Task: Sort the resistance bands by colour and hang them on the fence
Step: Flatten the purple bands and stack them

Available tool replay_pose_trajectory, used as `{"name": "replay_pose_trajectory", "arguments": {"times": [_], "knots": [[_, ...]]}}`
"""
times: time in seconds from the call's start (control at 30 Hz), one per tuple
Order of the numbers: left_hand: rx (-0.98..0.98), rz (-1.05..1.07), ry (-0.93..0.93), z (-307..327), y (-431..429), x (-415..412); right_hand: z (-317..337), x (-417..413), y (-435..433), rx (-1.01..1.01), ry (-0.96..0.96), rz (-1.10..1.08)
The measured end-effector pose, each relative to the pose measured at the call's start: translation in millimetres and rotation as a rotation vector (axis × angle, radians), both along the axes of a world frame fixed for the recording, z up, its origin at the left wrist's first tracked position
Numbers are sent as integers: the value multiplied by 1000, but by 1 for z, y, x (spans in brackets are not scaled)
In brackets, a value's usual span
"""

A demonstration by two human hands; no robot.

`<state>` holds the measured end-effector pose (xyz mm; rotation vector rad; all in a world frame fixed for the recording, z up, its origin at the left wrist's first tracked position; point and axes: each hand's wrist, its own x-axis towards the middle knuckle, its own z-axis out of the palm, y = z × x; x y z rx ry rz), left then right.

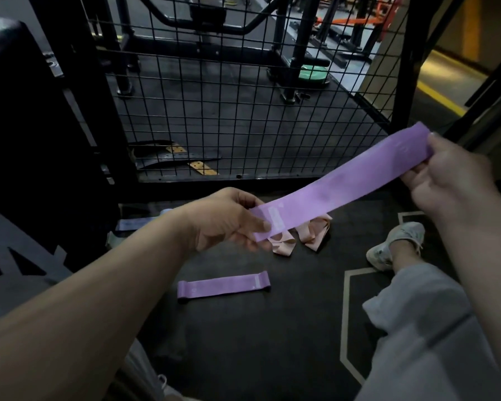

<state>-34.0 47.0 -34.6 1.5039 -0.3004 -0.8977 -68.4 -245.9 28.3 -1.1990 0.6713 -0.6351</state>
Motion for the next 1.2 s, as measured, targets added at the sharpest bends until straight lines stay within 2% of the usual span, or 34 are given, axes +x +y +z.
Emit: {"name": "replay_pose_trajectory", "arguments": {"times": [0.23,0.37,0.63,0.9,1.07,1.2], "knots": [[-4,257,69,1,2,7,-13,-9,-9,6,41,4],[1,383,45,1,1,11,-24,-17,-7,-10,108,36],[48,561,-322,-8,0,22,-57,-41,19,-26,292,65],[61,446,-526,-14,-12,21,-78,-41,44,-49,346,168],[28,266,-592,-14,-19,12,-90,-39,64,-449,356,362],[98,145,-615,-18,-21,6,-86,-39,89,-581,205,678]]}}
